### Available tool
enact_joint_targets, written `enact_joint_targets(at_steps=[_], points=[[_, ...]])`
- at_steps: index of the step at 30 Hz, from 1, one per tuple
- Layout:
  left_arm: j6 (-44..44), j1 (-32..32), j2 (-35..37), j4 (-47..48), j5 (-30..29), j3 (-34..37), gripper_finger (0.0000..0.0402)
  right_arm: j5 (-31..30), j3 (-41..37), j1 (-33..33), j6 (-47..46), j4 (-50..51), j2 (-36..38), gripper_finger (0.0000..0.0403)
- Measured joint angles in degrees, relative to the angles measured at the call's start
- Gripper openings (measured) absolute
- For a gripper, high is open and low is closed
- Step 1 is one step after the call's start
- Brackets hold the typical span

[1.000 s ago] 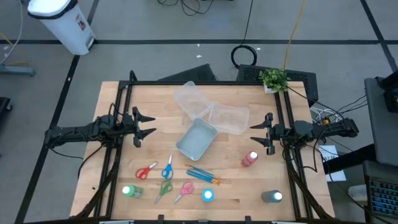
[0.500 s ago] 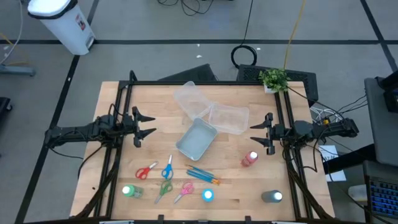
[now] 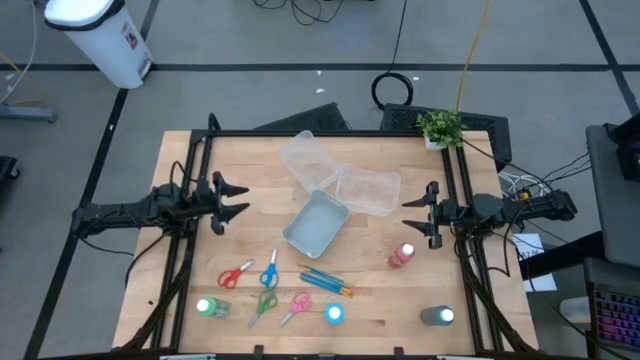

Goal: Pick & Place Paint Supplies
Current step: Put the green paint bottle into the left transparent bin

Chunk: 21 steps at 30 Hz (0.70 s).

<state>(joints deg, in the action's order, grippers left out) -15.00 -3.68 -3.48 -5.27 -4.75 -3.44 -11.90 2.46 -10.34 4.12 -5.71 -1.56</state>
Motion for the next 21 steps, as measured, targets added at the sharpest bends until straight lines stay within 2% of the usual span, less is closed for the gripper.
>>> enact_joint_targets(at_steps=[5,7,8,11,12,13,18,21], points=[[-9.2,0.0,0.0,-0.8,0.2,0.0,0.0241,0.0,0.0,0.0,0.0,0.0,0.0,0.0210],[-12.6,0.0,-0.2,-1.4,2.3,0.0,0.0241,0.0,0.0,0.0,0.0,0.0,0.0,0.0210],[-14.7,0.0,-0.7,-3.1,5.6,0.0,0.0241,0.0,0.0,0.0,0.0,0.0,0.0,0.0210],[-18.8,1.1,-4.0,-12.8,21.8,-0.5,0.0241,0.0,0.0,0.0,0.0,0.0,0.0,0.0210],[-18.7,2.2,-5.8,-15.5,25.0,-1.3,0.0241,0.0,0.0,0.0,0.0,0.0,0.0,0.0210],[-18.4,3.7,-7.8,-16.6,25.7,-2.6,0.0241,0.0,0.0,0.0,0.0,0.0,0.0,0.0210],[-10.9,13.3,-20.9,-9.7,19.7,-15.0,0.0241,0.0,0.0,0.0,0.0,0.0,0.0,0.0210],[-7.5,19.9,-32.4,2.6,12.9,-26.7,0.0241,0.0,0.0,0.0,0.0,0.0,0.0,0.0210]])
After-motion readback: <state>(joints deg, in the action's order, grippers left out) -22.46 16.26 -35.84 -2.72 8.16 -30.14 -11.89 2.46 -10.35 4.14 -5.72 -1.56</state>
